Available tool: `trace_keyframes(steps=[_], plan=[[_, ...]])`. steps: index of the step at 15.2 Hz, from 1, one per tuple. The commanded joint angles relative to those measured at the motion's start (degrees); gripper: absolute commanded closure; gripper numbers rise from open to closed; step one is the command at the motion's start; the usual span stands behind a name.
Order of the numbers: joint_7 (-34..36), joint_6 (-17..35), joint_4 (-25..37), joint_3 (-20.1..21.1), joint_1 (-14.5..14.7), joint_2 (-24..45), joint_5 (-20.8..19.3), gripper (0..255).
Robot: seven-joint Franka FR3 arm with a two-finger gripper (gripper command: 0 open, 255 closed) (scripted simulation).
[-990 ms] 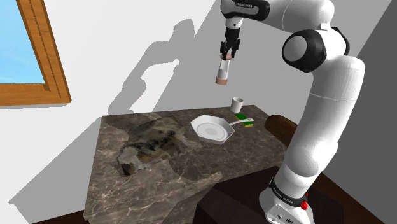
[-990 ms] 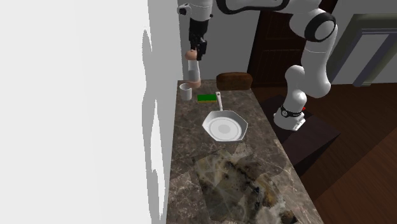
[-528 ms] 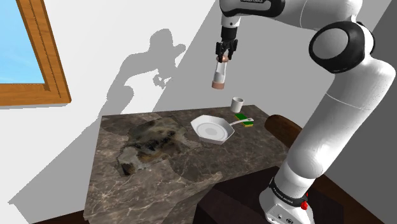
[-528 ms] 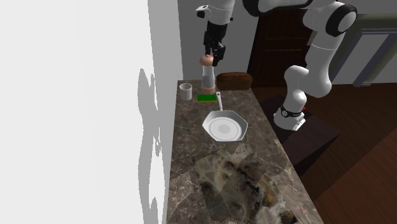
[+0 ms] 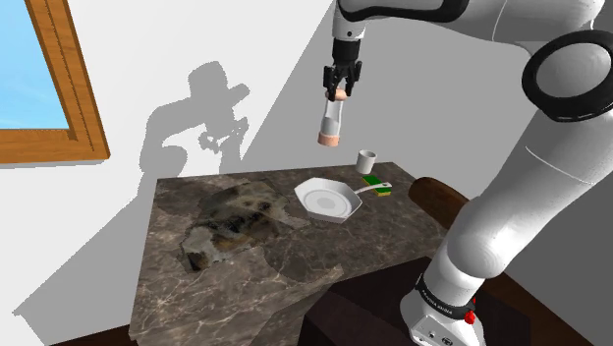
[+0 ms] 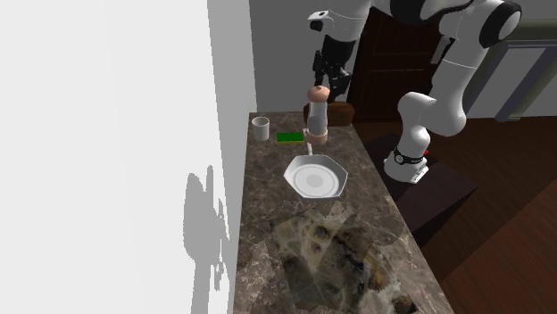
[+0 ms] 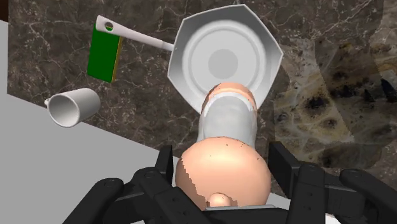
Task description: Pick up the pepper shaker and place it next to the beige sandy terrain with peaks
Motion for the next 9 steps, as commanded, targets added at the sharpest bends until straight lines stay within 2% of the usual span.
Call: trace_keyframes(steps=[1,9], plan=[[2.8,-0.3,-2.2,1.6,1.0,-2.0,0.1,255],[13.4,-2.8,-6.4,8.7,5.1,-6.8,2.0,255]])
